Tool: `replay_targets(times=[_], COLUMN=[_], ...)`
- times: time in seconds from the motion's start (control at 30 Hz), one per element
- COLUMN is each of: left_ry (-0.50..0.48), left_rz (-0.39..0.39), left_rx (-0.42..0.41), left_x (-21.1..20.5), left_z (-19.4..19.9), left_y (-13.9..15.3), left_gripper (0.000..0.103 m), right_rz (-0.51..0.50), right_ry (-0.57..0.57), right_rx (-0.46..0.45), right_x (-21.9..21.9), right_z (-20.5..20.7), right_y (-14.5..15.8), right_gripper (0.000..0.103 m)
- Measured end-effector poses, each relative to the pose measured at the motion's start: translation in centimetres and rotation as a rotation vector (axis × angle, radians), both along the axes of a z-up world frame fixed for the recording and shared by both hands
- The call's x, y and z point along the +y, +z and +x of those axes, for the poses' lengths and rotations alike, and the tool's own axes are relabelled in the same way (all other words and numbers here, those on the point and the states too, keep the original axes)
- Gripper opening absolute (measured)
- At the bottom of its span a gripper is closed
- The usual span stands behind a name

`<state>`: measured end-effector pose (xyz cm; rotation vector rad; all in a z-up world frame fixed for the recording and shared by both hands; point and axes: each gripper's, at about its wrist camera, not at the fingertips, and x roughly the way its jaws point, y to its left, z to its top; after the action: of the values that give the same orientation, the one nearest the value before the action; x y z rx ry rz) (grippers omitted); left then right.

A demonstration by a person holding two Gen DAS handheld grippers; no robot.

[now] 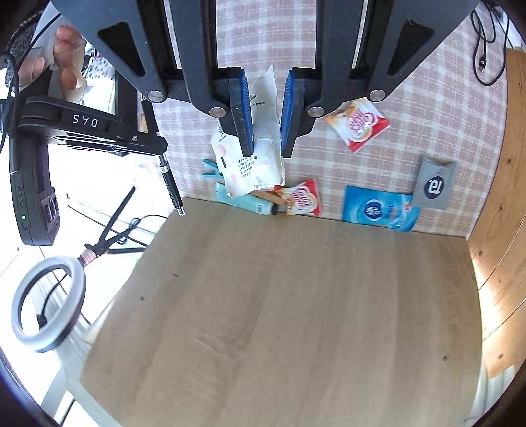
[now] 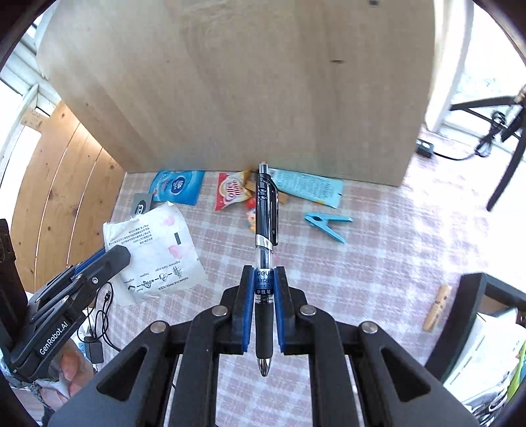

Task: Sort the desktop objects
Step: 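Carry packet and pen to the black tray and open both tools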

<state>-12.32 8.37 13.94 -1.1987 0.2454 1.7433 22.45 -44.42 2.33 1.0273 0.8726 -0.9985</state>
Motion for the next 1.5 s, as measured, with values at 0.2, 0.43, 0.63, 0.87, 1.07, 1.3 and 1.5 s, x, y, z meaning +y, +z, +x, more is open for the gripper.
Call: replay_targets(times=[0.2,0.43,0.63,0.87,1.07,1.3,1.5], left_ry=[-0.196,-0.414,-0.554,-0.659,-0.700,-0.661,-0.610], left_rz=[0.006,0.012,0.029,0.048,0.041,0.047,0.026], left_rx=[0.018,0.022,0.030,0.030,-0.018,0.035,0.063], left_x=[4.5,10.1,14.0,16.7,18.5,17.5,15.7], left_z=[8.8,19.5,27.4,33.8,36.1,34.4,30.3], left_y=[2.6,4.6,5.3,6.1,5.9,5.8,5.4], left_gripper=[0.015,0.015,0.015,0.015,0.048,0.054,0.046], right_rz=[-0.026,-0.044,-0.021,0.002,0.001,-0.023,-0.056], right_ry=[-0.173,-0.390,-0.545,-0.635,-0.650,-0.688,-0.648], right_rx=[0.039,0.114,0.135,0.139,0.129,0.130,0.137], right_x=[4.6,10.6,15.1,18.3,19.8,20.3,19.0], right_z=[-10.1,-22.2,-29.7,-33.6,-34.5,-34.7,-32.7], right_y=[1.9,3.6,2.9,1.9,1.6,2.4,3.5], right_gripper=[0.012,0.012,0.012,0.012,0.014,0.028,0.028])
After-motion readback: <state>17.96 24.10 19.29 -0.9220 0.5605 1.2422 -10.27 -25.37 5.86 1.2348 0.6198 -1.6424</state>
